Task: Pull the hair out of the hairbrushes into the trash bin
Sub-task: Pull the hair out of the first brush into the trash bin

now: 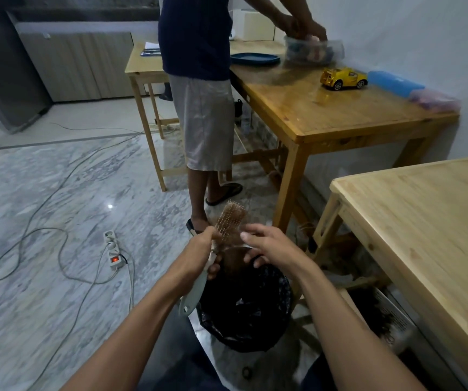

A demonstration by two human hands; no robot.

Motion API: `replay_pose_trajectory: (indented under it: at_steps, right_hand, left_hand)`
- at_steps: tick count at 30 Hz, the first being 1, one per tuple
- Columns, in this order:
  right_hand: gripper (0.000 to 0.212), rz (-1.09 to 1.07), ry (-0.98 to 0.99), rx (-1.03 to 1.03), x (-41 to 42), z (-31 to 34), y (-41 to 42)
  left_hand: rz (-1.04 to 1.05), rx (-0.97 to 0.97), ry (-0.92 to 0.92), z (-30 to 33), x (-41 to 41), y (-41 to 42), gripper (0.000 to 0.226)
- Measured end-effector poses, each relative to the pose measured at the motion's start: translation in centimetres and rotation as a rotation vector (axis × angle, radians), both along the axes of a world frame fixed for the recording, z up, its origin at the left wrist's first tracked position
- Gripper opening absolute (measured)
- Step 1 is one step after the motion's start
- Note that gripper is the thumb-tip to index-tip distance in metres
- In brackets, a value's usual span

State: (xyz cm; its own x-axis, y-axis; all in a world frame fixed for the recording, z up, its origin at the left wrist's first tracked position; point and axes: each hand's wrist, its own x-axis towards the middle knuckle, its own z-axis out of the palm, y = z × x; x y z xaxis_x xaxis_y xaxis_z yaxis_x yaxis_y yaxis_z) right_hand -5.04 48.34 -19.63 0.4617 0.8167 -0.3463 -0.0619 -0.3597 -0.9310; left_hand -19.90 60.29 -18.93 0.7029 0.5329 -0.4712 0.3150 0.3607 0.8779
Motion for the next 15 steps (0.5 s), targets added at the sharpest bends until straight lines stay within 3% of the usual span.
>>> replay_pose_trajectory:
  at_steps: [1, 2, 4, 8, 12, 15]
  right_hand:
    - [0.014, 0.004, -0.011, 0.002, -0.2, -0.2, -0.2]
    - [0.012, -0.004, -0.037, 0.007, -0.3, -0.5, -0.3]
    - [0.025, -0.053, -0.049, 0.026, -0.1, -1.1, -0.7]
    - [0.032, -0.09, -0.081, 0.048, 0.8, -1.6, -1.4]
    - [0.032, -0.102, -0.082, 0.047, 1.0, -1.5, -1.7]
    - [0.019, -0.113, -0.168, -0.018, 0.6, -0.9, -1.5]
  left_hand:
    - [0.032, -0.003, 0.007, -0.1, 0.1, 0.2, 0.034]
    - [0.072, -0.009, 0.011, -0.2, 0.1, 0.4, 0.04]
    - [0.143, -0.027, 0.026, -0.7, 0.0, 1.0, 0.044]
    - [0.24, -0.031, 0.049, -2.1, -0.5, 1.8, 0.057]
    - [0.295, 0.049, 0.077, -2.9, -0.5, 2.1, 0.043]
    - [0.219, 0.212, 0.079, -3.3, -0.2, 1.8, 0.046]
